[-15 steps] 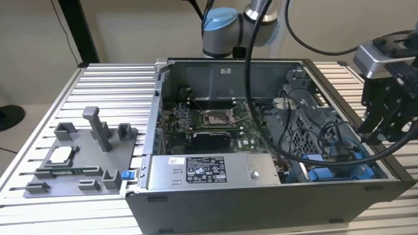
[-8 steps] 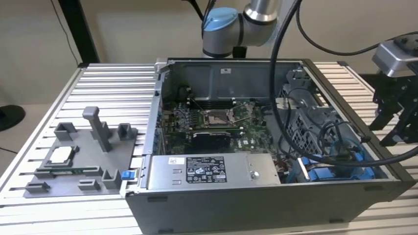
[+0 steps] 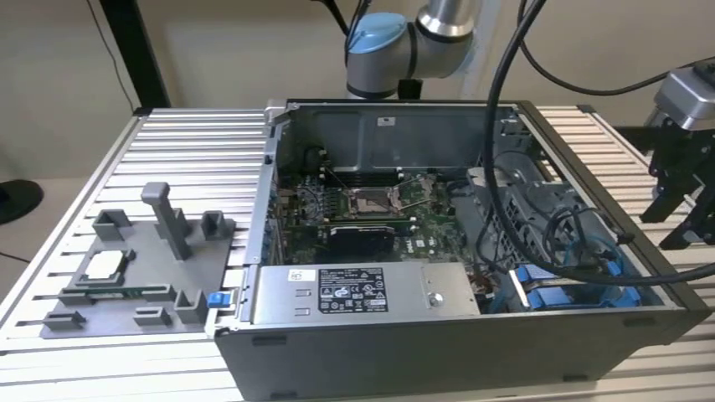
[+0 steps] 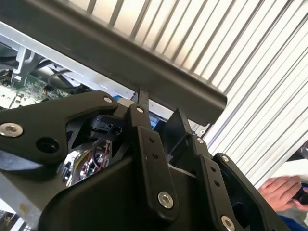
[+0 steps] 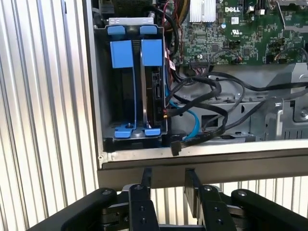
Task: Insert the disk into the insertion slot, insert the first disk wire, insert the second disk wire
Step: 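Insert the second disk wire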
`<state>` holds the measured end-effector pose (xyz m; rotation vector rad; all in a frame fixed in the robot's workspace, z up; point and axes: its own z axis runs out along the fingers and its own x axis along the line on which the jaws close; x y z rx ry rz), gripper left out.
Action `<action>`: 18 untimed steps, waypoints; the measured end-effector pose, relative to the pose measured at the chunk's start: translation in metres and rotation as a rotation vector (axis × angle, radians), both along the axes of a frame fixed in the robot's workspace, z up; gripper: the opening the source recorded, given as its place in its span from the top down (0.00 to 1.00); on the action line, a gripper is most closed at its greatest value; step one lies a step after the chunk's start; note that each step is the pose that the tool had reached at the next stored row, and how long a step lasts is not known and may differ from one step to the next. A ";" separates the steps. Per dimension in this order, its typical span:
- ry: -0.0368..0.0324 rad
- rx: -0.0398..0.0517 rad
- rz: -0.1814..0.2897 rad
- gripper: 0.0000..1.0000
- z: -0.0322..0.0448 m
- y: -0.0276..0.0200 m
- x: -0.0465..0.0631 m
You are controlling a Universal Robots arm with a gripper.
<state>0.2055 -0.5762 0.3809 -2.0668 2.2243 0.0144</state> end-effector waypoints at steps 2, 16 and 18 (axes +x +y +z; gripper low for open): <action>0.0055 0.0000 0.000 0.00 0.0000 0.0000 0.004; 0.0789 0.0034 0.001 0.00 -0.0025 0.0014 -0.004; 0.0795 0.0063 0.001 0.00 -0.0033 0.0014 -0.010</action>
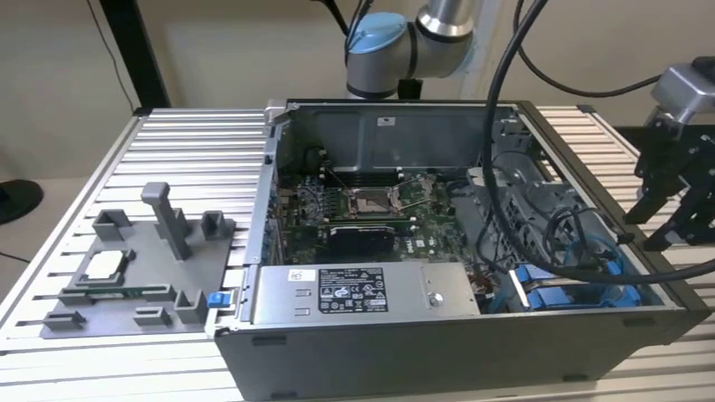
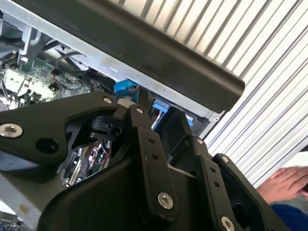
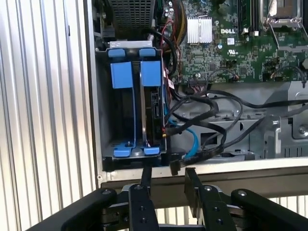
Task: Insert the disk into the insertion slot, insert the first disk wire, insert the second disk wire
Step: 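Insert the second disk wire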
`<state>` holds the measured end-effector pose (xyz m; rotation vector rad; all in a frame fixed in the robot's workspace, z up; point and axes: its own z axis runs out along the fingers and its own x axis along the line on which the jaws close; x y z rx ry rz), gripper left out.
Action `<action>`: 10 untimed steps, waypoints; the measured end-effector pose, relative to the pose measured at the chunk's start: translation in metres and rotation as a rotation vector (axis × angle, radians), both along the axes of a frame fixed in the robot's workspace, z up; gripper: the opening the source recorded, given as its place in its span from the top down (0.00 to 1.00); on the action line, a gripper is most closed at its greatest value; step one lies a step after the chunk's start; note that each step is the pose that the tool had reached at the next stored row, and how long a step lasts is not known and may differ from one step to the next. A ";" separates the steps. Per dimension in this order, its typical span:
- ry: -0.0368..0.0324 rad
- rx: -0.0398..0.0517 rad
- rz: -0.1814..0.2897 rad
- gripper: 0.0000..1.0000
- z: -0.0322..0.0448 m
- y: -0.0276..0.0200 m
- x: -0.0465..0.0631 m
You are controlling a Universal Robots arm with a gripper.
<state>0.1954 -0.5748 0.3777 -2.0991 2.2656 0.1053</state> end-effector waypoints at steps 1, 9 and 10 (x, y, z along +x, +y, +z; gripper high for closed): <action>0.0001 0.0022 0.000 0.00 -0.0005 0.0000 -0.004; -0.0049 0.0317 0.011 0.00 -0.0058 0.0000 -0.009; -0.0058 0.0320 0.020 0.00 -0.0058 0.0001 -0.009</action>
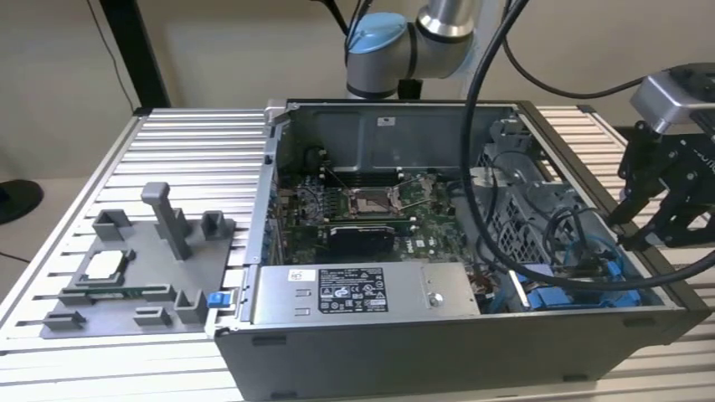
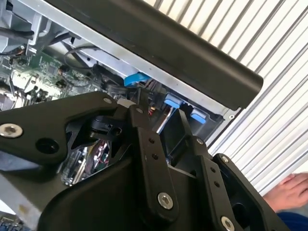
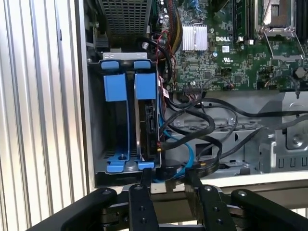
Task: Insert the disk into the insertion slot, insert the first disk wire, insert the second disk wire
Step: 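Insert the second disk wire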
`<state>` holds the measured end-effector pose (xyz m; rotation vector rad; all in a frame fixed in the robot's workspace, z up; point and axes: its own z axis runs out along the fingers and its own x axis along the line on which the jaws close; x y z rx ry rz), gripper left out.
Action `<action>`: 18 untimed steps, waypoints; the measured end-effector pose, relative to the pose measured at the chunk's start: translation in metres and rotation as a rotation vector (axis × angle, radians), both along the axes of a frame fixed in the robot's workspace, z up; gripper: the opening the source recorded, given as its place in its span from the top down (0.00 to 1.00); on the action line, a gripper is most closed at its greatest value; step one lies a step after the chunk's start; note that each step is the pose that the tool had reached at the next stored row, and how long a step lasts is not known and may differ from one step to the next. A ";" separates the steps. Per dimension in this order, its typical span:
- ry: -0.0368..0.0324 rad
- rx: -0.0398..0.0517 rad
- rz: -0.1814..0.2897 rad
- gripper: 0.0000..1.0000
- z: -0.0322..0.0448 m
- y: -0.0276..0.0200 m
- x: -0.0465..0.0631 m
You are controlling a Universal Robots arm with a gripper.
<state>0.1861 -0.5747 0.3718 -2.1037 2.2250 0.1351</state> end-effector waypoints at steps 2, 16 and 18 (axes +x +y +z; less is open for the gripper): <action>-0.0013 0.0005 0.022 0.00 -0.0003 0.0000 0.000; -0.0021 0.0013 0.088 0.00 -0.0058 -0.0015 0.008; -0.0022 0.0020 0.087 0.00 -0.0071 -0.0015 0.008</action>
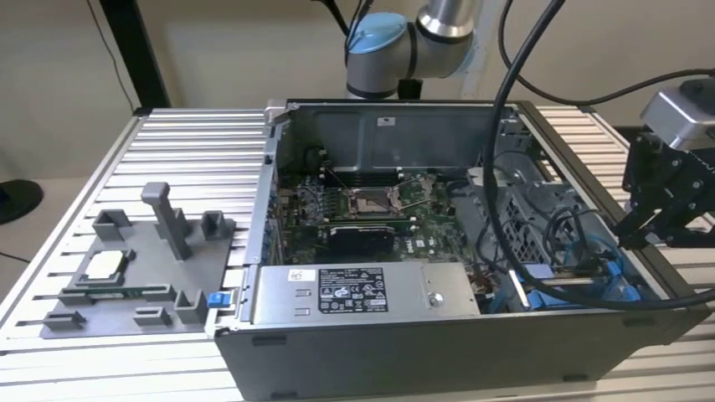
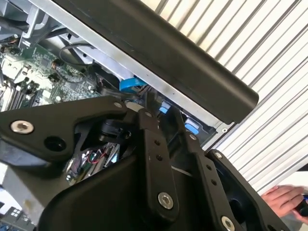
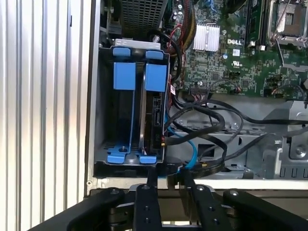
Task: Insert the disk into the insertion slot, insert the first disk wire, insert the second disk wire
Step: 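Insert the second disk wire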
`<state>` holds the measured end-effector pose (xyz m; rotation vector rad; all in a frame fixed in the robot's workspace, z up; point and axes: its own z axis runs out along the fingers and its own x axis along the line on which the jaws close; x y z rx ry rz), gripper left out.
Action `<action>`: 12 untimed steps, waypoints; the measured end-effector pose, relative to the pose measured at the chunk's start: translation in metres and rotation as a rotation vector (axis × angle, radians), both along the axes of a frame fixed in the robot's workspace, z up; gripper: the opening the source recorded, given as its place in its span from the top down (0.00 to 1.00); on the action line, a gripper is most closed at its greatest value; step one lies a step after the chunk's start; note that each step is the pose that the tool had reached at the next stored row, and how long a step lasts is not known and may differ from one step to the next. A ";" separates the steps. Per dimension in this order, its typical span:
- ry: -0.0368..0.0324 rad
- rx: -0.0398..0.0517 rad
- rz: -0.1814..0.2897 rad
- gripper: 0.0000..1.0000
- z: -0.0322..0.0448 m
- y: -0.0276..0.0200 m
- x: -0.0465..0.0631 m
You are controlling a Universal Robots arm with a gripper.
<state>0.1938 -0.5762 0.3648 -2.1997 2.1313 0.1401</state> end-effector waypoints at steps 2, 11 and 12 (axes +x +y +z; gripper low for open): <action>0.0000 0.0003 0.000 0.00 -0.0008 0.0000 0.000; 0.0000 0.0006 0.000 1.00 -0.0027 0.0000 0.000; 0.0000 0.0004 0.000 1.00 -0.0028 0.0000 0.000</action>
